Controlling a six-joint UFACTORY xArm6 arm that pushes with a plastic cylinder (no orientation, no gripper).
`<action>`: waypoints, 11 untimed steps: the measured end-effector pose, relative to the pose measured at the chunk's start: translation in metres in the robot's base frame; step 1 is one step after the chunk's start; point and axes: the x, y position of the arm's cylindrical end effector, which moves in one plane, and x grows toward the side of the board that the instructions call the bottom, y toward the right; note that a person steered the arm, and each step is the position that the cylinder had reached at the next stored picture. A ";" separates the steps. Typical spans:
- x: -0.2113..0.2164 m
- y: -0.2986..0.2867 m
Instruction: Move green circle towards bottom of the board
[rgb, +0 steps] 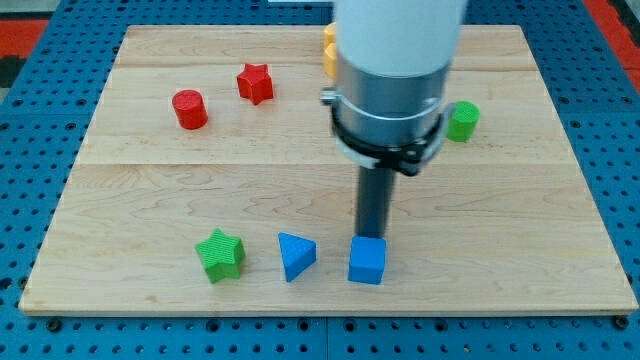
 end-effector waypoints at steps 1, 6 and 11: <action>-0.054 0.019; -0.126 0.128; -0.087 0.092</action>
